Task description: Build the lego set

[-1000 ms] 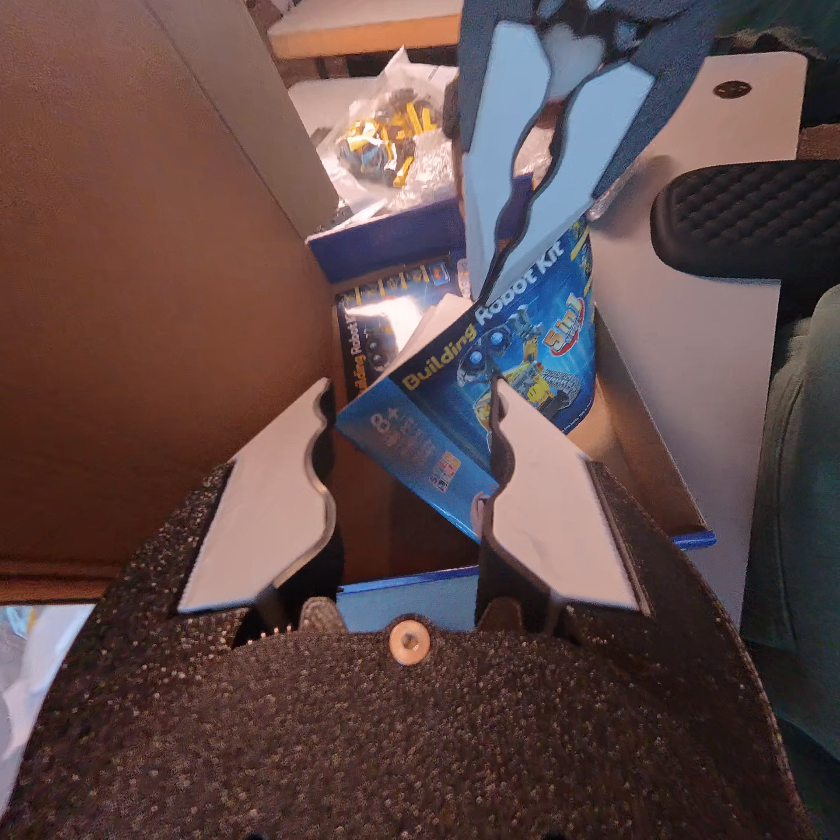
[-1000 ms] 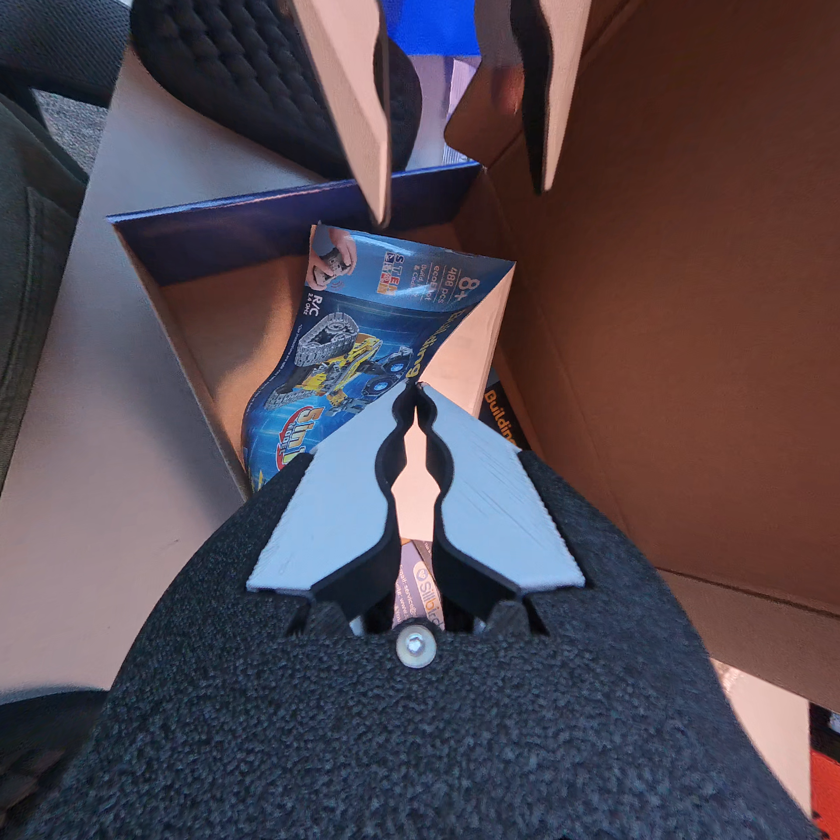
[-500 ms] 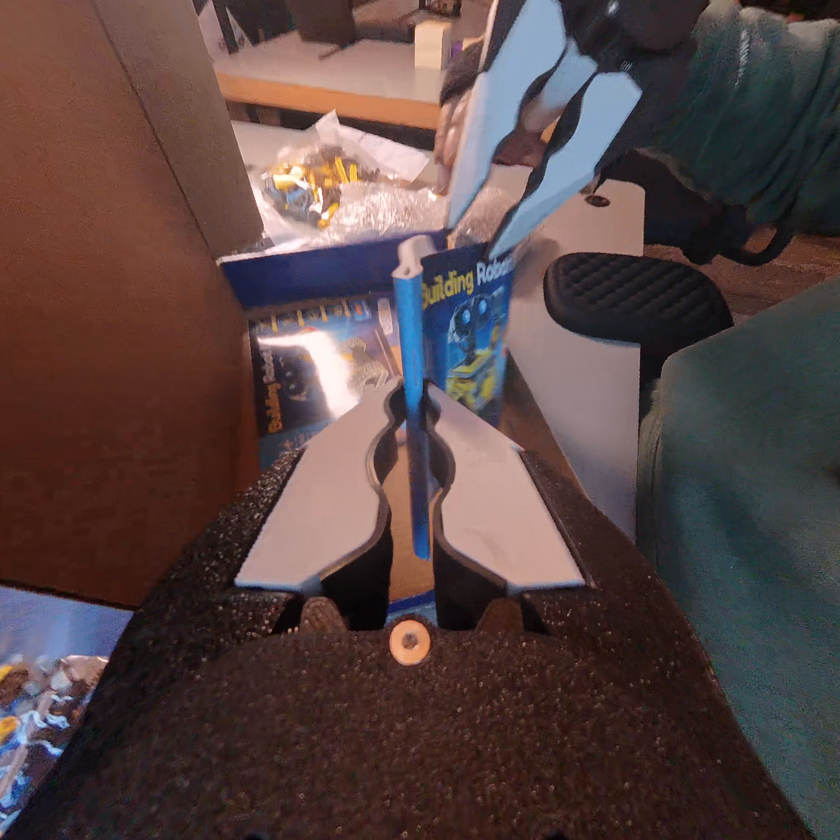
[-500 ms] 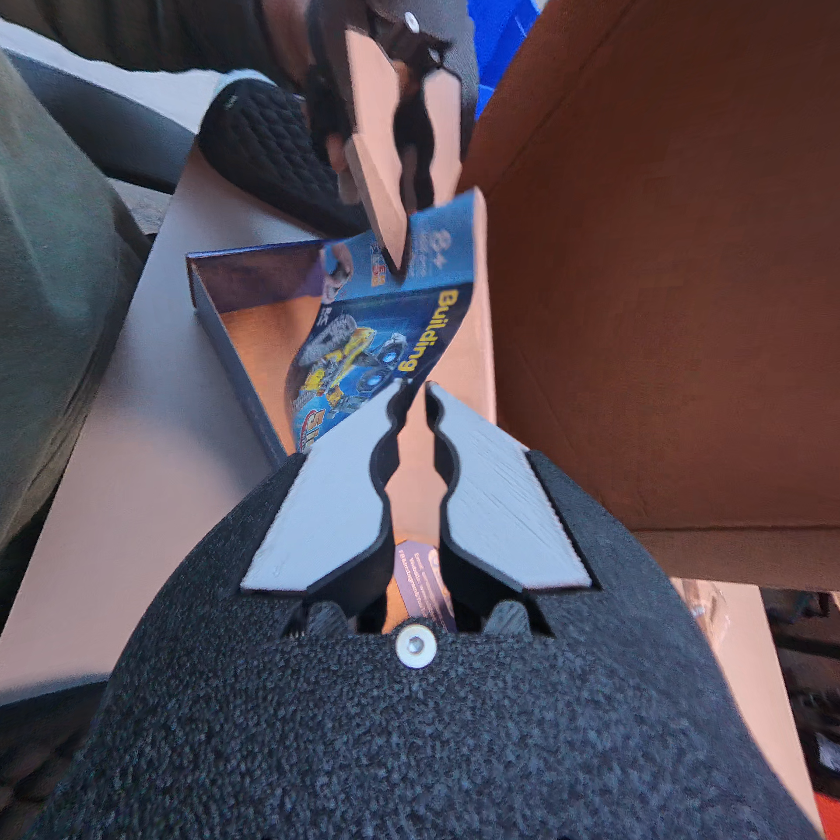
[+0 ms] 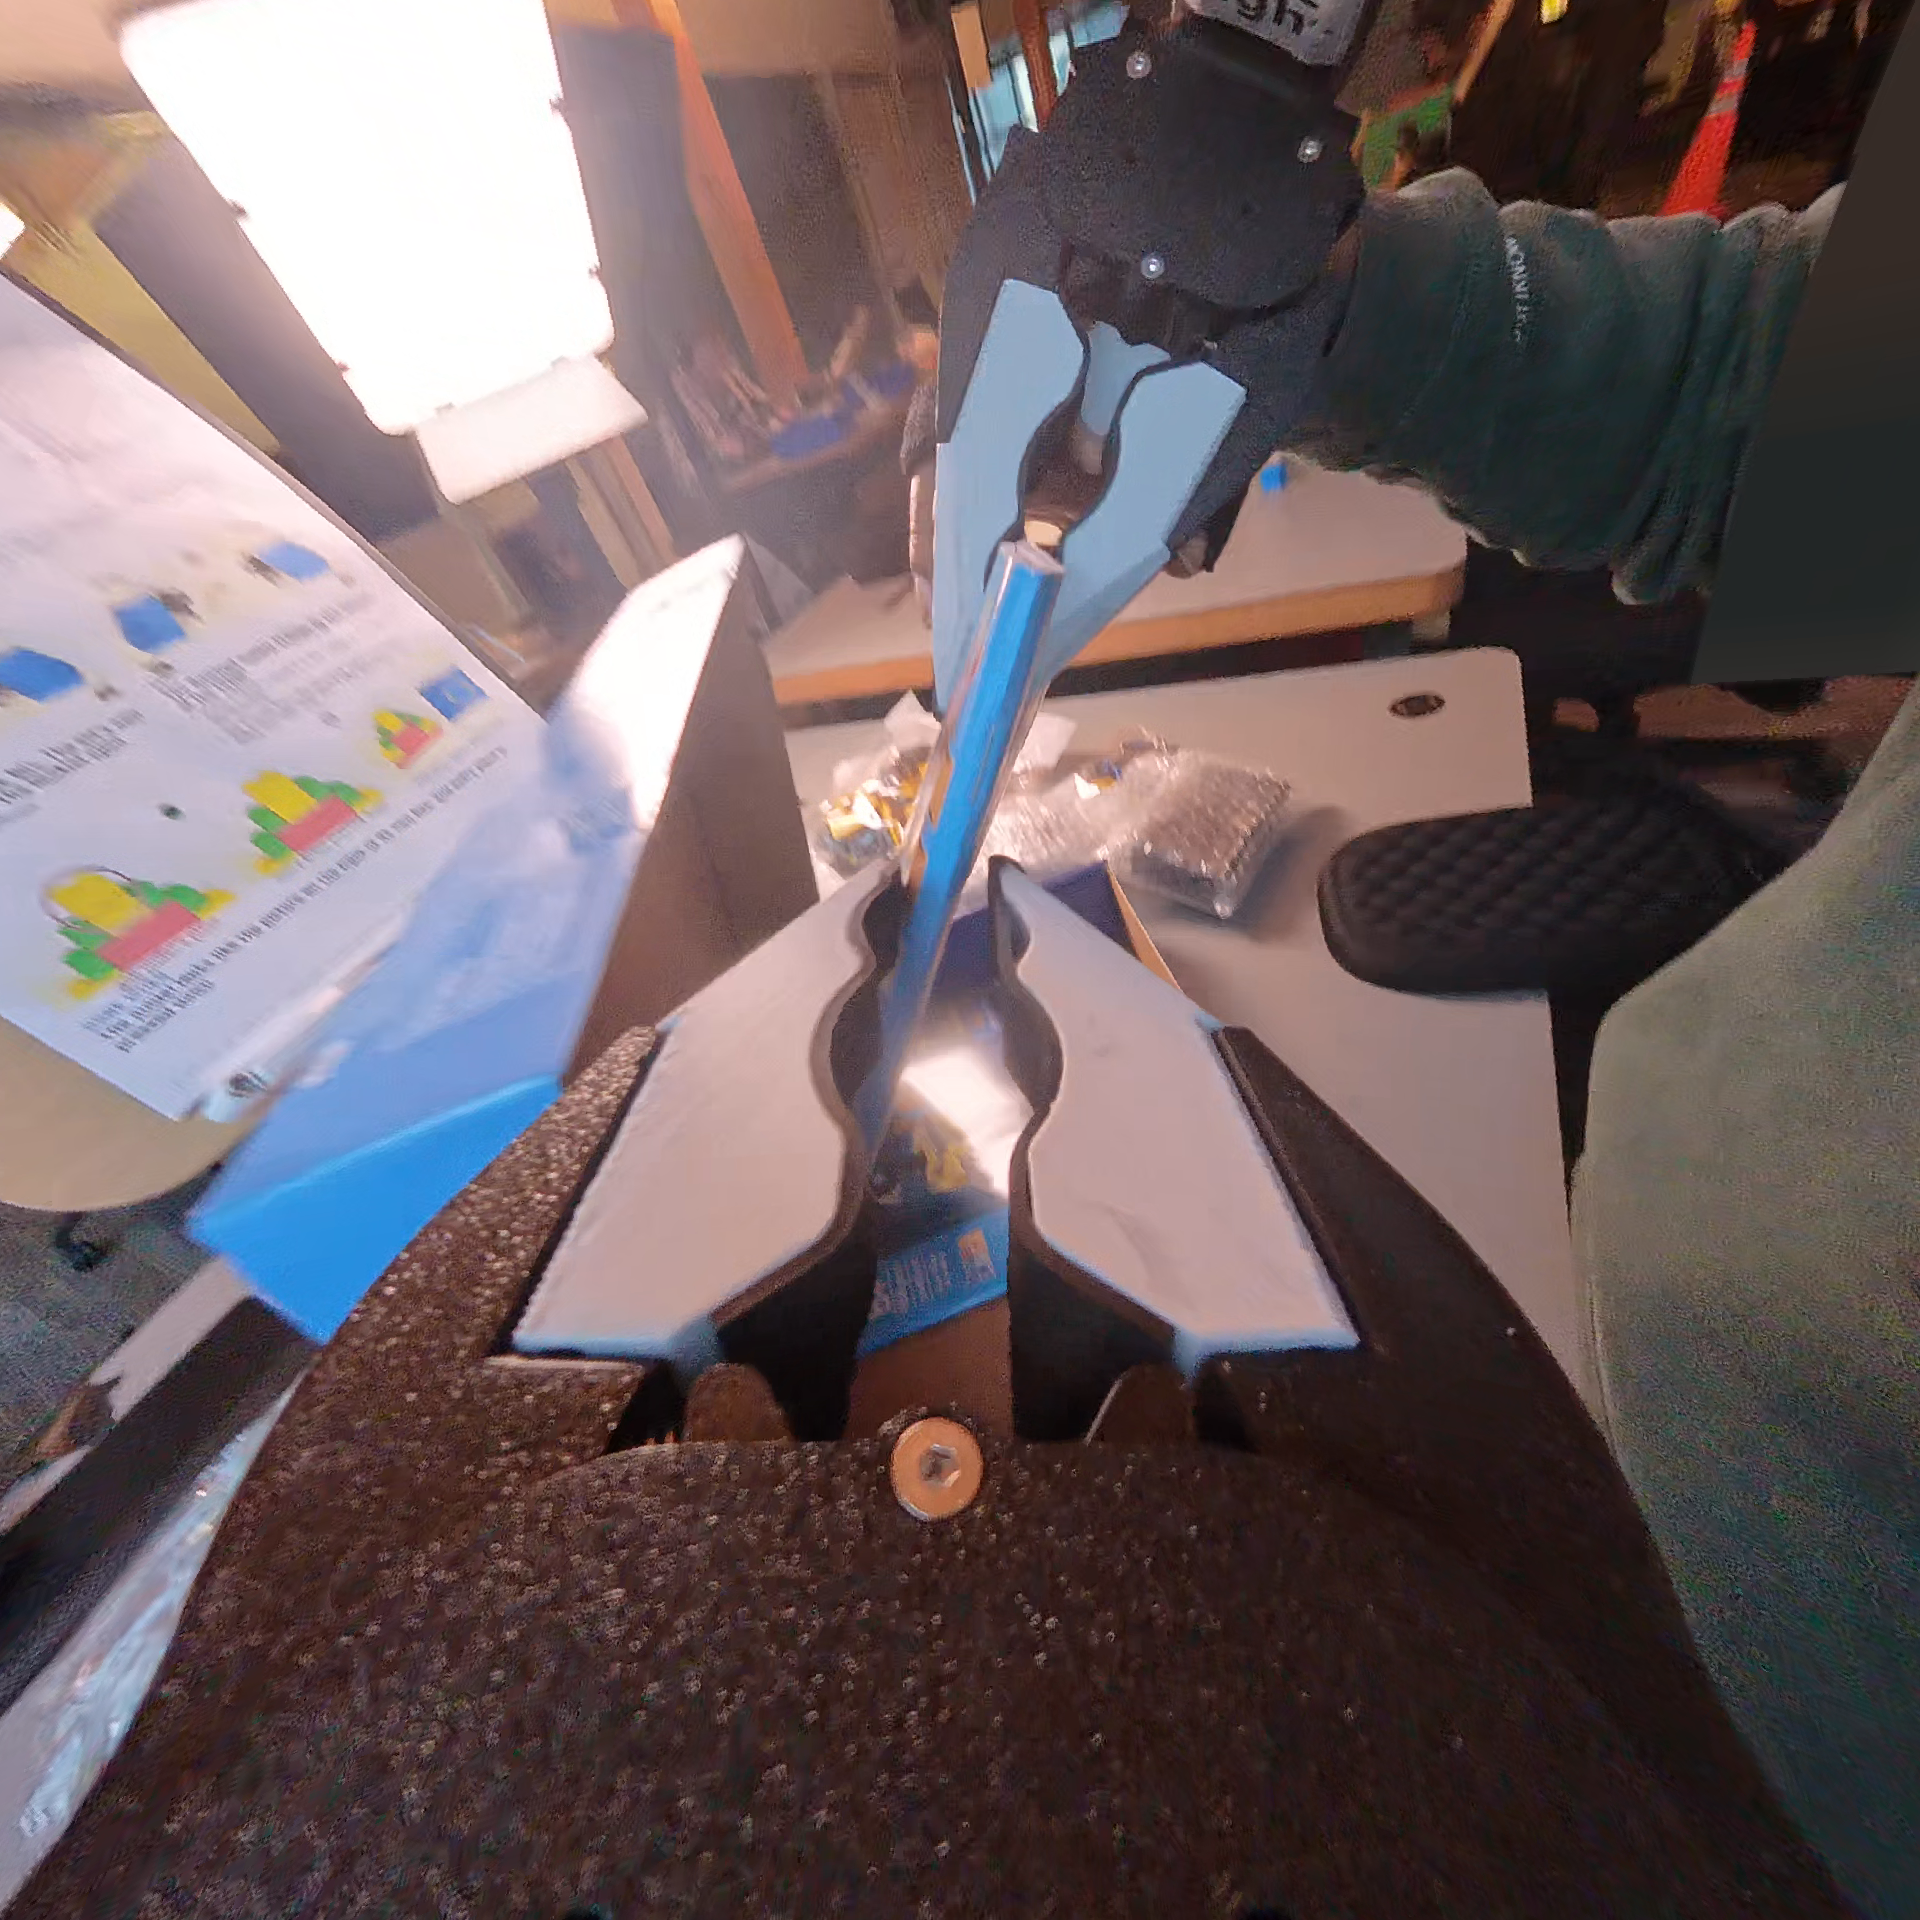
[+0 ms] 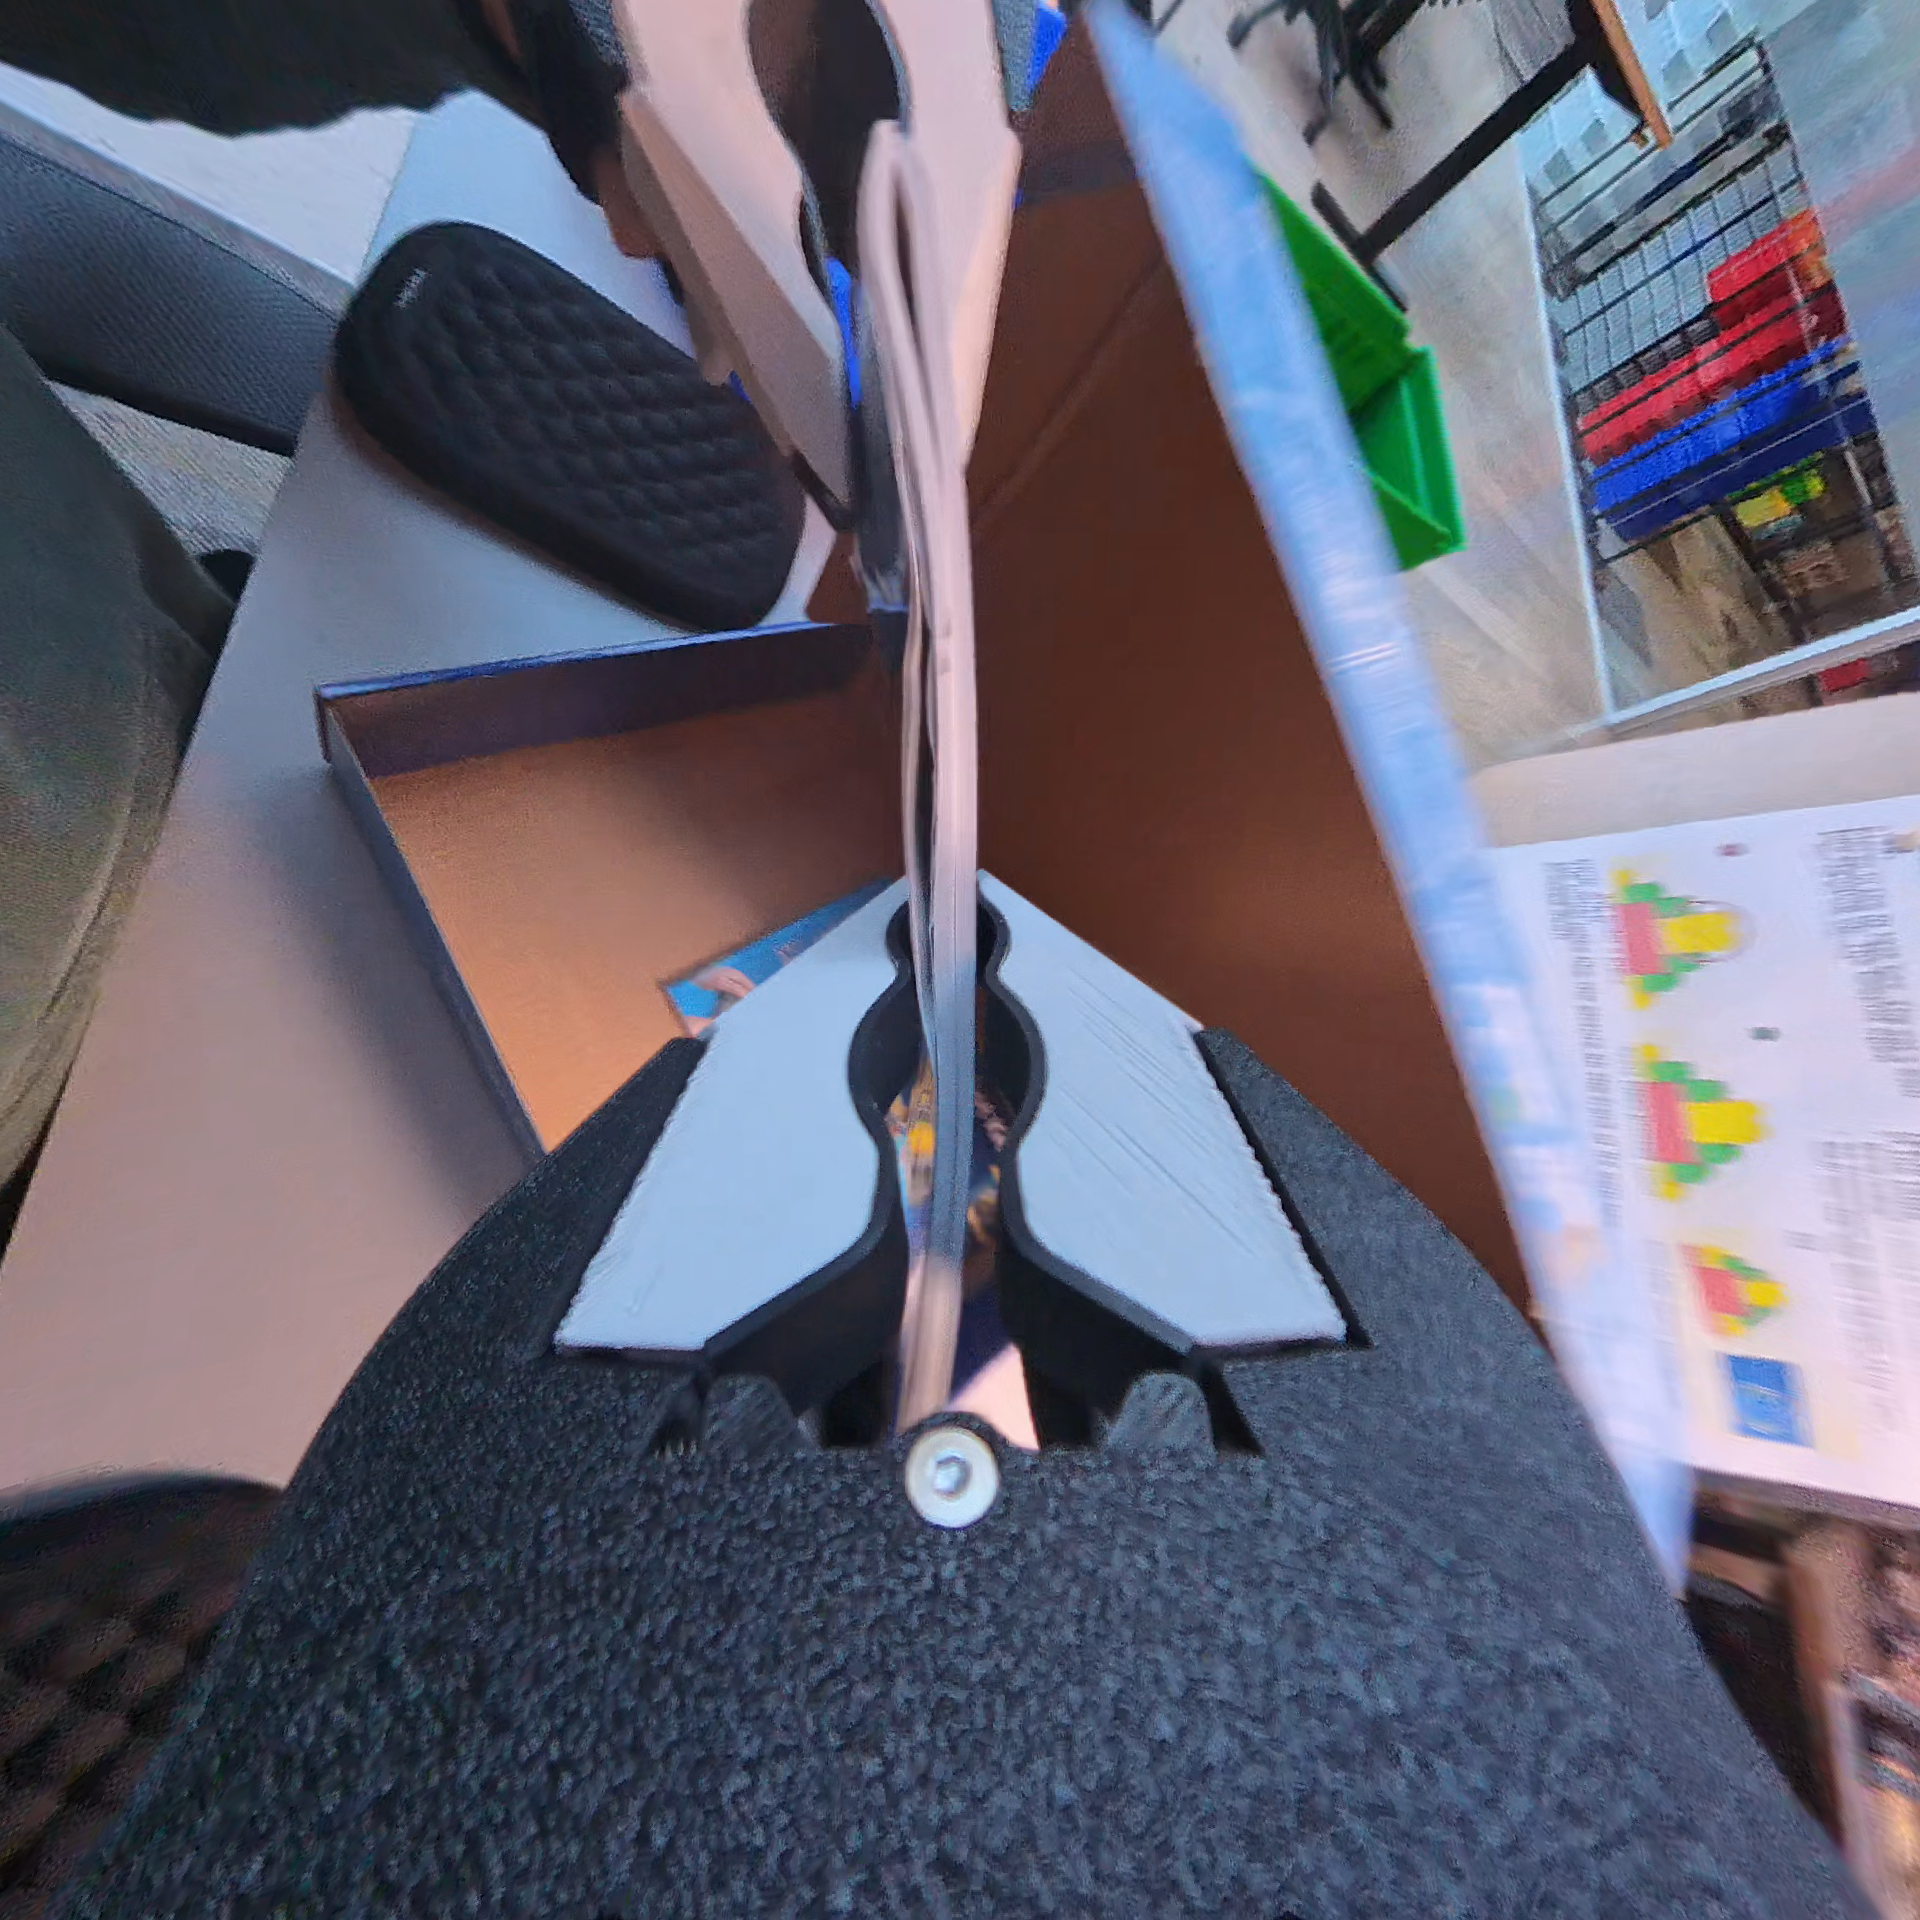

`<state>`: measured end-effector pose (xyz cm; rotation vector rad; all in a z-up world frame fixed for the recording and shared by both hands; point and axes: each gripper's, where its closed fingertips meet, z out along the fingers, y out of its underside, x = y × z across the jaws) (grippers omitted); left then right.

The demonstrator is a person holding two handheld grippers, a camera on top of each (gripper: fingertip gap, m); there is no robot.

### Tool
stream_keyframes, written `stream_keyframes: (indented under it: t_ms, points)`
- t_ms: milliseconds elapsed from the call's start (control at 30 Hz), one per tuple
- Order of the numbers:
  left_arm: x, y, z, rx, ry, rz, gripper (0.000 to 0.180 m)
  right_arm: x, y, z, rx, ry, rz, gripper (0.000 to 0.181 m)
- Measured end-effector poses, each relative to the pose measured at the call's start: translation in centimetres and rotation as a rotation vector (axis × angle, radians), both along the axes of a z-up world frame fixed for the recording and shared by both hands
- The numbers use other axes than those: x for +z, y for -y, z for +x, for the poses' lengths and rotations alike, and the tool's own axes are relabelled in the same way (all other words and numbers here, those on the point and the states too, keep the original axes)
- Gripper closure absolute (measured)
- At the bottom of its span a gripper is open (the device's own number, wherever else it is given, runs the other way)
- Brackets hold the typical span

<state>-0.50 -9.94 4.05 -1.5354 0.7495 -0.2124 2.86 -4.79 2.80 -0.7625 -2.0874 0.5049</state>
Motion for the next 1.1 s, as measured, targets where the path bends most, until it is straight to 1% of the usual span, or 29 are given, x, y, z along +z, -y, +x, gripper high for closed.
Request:
stream_keyframes:
  t_ms: [33,100,133,233,333,467,567,700,800,867,967,1033,1100]
  points:
    - [1.3,0.5,-0.3,0.011,0.020,0.055,0.157,2.1,-0.5,0.1,-0.009,-0.002,0.029,0.178]
    - [3.6,1.7,-1.4,0.049,0.057,0.153,0.151,6.8,-1.7,0.2,-0.039,-0.004,0.045,0.178]
    - [4.0,2.1,-2.2,0.082,0.061,0.186,0.153,9.1,-2.6,0.2,-0.062,0.004,0.051,0.178]
    - [2.8,1.6,-5.5,0.225,0.003,0.203,0.150,15.4,-7.1,-1.1,-0.158,-0.003,0.117,0.178]
    - [1.3,0.8,-7.9,0.316,0.017,0.190,0.154,18.0,-13.2,-4.1,-0.244,0.063,0.196,0.178]
    - [-0.3,0.6,-9.6,0.383,0.020,0.212,0.164,16.7,-21.2,-9.5,-0.291,0.163,0.201,0.178]
    - [-1.9,0.6,-10.1,0.392,0.054,0.207,0.163,12.5,-25.7,-13.1,-0.309,0.283,0.159,0.178]
    - [-3.9,0.7,-10.7,0.389,0.124,0.213,0.163,5.8,-29.0,-16.6,-0.284,0.427,0.052,0.178]
    - [-5.1,0.6,-10.8,0.373,0.173,0.203,0.164,2.7,-30.5,-18.6,-0.263,0.482,-0.019,0.177]
    - [-5.6,0.6,-10.9,0.370,0.200,0.208,0.165,2.0,-31.3,-19.7,-0.262,0.481,-0.047,0.174]
    - [-5.9,0.5,-11.4,0.381,0.238,0.217,0.167,2.0,-33.4,-21.0,-0.302,0.430,0.047,0.158]
    - [-5.9,0.3,-11.8,0.393,0.261,0.222,0.167,2.2,-33.7,-21.3,-0.305,0.415,0.106,0.154]
    - [-6.0,0.0,-12.3,0.409,0.271,0.227,0.167,2.9,-34.0,-21.6,-0.290,0.348,0.251,0.143]
